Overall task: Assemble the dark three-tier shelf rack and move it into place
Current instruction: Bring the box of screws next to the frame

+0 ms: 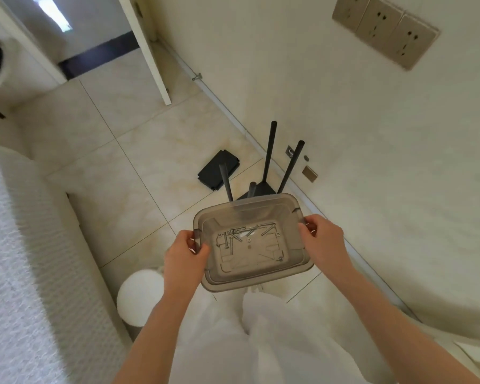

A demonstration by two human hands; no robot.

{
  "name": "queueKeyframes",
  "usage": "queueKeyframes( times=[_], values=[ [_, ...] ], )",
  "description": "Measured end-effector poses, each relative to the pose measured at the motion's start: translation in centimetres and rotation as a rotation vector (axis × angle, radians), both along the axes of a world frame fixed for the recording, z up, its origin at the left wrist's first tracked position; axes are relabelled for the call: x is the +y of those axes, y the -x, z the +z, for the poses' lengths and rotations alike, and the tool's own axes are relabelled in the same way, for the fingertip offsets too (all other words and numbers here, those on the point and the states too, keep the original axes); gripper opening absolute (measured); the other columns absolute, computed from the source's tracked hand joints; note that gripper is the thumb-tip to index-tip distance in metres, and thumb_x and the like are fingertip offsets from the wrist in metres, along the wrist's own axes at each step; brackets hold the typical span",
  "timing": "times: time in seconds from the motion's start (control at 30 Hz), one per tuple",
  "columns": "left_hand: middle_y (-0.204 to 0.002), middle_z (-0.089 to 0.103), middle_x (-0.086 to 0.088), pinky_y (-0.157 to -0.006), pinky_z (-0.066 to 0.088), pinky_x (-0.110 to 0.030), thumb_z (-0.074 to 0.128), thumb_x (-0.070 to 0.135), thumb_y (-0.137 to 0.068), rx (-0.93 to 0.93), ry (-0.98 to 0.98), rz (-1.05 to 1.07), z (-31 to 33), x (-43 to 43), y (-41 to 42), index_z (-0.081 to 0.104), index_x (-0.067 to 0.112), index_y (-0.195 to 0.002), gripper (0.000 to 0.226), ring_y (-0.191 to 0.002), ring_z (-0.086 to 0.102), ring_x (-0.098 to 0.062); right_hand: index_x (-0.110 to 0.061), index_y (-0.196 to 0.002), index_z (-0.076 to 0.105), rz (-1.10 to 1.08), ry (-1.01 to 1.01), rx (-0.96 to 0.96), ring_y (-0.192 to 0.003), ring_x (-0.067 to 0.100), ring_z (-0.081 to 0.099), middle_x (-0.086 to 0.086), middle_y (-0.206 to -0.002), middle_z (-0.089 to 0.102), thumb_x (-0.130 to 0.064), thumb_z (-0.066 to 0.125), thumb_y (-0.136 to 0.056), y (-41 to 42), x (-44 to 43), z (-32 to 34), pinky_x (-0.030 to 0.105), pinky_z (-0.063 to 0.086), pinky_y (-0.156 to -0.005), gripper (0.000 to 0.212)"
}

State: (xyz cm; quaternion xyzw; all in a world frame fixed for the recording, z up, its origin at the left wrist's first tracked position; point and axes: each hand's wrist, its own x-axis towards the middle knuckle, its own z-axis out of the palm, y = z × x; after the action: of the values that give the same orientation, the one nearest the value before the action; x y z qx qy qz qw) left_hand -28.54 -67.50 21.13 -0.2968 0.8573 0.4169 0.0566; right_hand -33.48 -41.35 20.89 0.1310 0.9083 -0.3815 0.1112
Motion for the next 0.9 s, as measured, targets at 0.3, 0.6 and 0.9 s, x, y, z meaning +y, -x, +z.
queueKeyframes(
  times=[0.3,0.6,0.9],
  values=[
    [-0.077,0.06,0.006,-0.052,0.045,-0.017,0.067,0.018,-0.092,0.027,-0.071,-0.174,-0.2,-1.7,12.5,0.054,0.026,-0.09,0.015,-0.061,0.059,-0.008,-0.024,-0.095,0.058,-0.213,-0.007,0.033,-0.064,-0.002,0.054,-0.017,-0.076,0.058,-0.02,0.058,-0.097,8.3,-1.6,0.7,-0.004,0.036,-0.056,0.005],
    [-0.08,0.058,0.007,-0.06,0.051,-0.018,0.068,0.023,-0.094,0.014,-0.118,-0.675,-0.4,-2.2,23.5,0.044,0.035,-0.085,0.028,-0.07,0.061,-0.01,-0.019,-0.098,0.063,-0.719,-0.019,0.014,-0.075,0.007,0.057,-0.011,-0.08,0.06,-0.019,0.054,-0.097,10.5,-4.0,-0.1,0.011,0.037,-0.06,0.009],
    [-0.083,0.06,0.014,-0.057,0.051,-0.015,0.064,0.032,-0.097,0.0,-0.239,-0.911,-0.9,1.3,26.7,0.052,0.029,-0.095,0.012,-0.07,0.06,0.01,-0.014,-0.115,0.066,-1.102,-0.029,0.023,-0.083,0.017,0.058,-0.009,-0.087,0.06,-0.015,0.055,-0.094,7.4,-4.3,-1.2,0.026,0.039,-0.073,0.023]
  ],
)
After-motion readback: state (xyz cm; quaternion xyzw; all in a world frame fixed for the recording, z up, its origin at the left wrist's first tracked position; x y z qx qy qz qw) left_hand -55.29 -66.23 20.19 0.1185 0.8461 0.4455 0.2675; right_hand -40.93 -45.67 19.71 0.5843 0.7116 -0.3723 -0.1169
